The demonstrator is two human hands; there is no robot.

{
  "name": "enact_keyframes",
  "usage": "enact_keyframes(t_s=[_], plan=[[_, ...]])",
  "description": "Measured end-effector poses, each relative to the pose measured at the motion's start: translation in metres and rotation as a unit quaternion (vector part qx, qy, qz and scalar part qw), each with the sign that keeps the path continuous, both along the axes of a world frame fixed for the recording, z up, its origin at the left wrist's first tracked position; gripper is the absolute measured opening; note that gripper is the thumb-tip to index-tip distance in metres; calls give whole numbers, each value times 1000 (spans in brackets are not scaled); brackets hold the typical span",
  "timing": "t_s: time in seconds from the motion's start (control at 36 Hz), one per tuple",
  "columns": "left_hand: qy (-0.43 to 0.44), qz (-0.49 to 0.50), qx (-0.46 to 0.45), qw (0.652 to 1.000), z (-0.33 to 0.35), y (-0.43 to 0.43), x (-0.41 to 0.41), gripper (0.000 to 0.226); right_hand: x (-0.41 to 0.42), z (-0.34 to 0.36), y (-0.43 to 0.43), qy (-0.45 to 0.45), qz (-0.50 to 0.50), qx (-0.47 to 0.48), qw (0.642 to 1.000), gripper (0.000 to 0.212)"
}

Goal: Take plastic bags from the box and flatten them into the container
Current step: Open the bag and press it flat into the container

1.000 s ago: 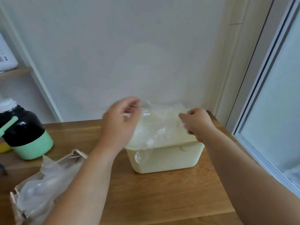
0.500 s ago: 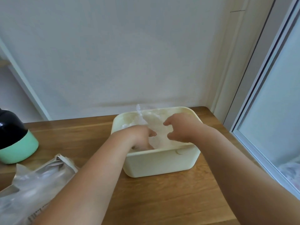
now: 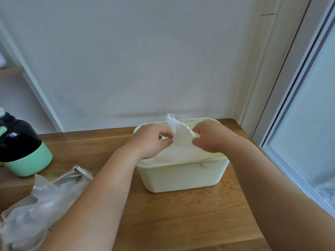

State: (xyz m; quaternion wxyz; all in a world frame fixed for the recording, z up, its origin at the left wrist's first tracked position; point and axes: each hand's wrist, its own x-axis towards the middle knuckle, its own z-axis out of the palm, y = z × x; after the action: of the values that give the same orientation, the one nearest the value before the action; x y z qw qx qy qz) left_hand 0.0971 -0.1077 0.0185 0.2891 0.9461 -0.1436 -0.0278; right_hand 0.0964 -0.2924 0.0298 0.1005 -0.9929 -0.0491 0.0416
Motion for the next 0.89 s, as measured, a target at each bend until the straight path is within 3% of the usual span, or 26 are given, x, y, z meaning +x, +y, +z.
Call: enact_keyframes(t_s=[0.11, 0.31, 0.5, 0.64, 0.89], plan=[[-58, 43, -63, 995, 6, 19, -16, 16, -19, 11, 14, -70, 10, 80, 994, 45], [-105, 86, -87, 987, 15, 61, -55, 14, -47, 18, 60, -128, 70, 186, 972, 36], [-77, 149, -65, 984, 15, 122, -104, 13, -65, 2, 130, -118, 135, 274, 945, 28], [-20, 184, -1, 983, 4, 158, -130, 18, -75, -15, 178, -90, 181, 315, 927, 20], [60, 199, 91, 974, -16, 180, -136, 38, -74, -35, 213, 18, 224, 271, 936, 35]])
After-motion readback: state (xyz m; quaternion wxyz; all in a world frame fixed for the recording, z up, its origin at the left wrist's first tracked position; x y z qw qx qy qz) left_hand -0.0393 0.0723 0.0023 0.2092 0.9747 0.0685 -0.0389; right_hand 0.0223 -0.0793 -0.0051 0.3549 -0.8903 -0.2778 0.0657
